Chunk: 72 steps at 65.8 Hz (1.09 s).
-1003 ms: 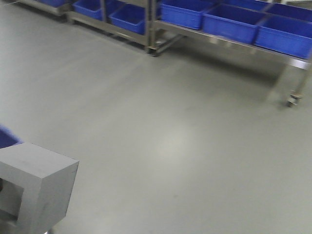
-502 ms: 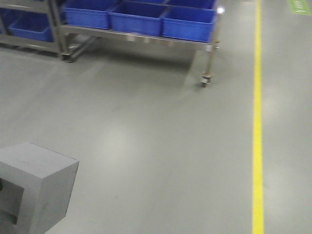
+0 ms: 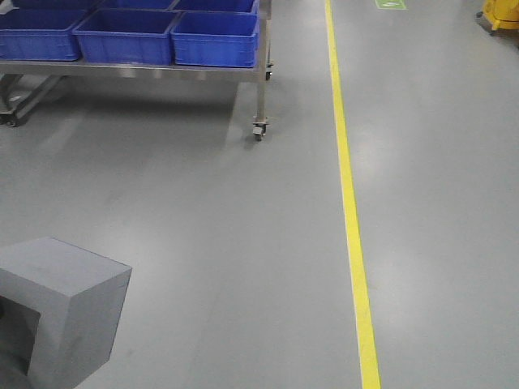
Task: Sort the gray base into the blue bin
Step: 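Turn the base away from the table while holding the block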
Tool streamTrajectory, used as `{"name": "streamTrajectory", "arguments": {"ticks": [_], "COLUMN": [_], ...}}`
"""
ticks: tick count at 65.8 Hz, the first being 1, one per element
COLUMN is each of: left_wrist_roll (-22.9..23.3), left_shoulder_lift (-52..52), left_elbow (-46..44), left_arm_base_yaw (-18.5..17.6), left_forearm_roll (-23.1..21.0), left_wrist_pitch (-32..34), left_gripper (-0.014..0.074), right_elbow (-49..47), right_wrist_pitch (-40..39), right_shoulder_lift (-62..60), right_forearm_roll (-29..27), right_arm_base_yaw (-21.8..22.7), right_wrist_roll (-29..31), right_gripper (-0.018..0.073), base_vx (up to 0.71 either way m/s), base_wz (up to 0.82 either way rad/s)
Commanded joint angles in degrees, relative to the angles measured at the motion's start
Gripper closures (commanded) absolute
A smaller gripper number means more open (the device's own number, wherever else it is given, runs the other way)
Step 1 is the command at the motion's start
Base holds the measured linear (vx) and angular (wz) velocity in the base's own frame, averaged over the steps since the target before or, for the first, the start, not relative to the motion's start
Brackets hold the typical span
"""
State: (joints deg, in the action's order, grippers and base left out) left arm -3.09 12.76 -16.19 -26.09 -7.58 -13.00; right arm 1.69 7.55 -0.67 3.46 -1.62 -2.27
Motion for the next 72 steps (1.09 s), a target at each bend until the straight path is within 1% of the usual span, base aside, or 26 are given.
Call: {"name": "streamTrajectory", "arguments": {"ticks": [1, 32, 72], "left_wrist_roll": [0.53, 0.53, 0.53], "left_shoulder_lift": [0.35, 0.35, 0.35], "left_elbow": [-1.70, -1.70, -1.70], "left_arm_base_yaw": [-0.35, -0.35, -0.35], "left_forearm_roll": [-0.59, -0.59, -0.59], "left_wrist_pitch": [6.40, 6.40, 6.40], "left_gripper": [0.0602, 0.0602, 0.0602], "right_elbow": [0.88, 0.88, 0.88], "right_wrist_pitch": [-4.25, -4.25, -4.25], "right_shoulder_lift": [-0.66, -0.66, -0.66], "right_forearm_roll": [0.36, 0.36, 0.36], "right_arm_base_yaw": [0.16, 0.16, 0.16], "right_wrist_roll": [0.37, 0.37, 0.37], "right_gripper": [0.0568, 0.0568, 0.0568], "base_vx": [0.10, 0.18, 0.37], "base_wz": [-0.23, -0.16, -0.01]}}
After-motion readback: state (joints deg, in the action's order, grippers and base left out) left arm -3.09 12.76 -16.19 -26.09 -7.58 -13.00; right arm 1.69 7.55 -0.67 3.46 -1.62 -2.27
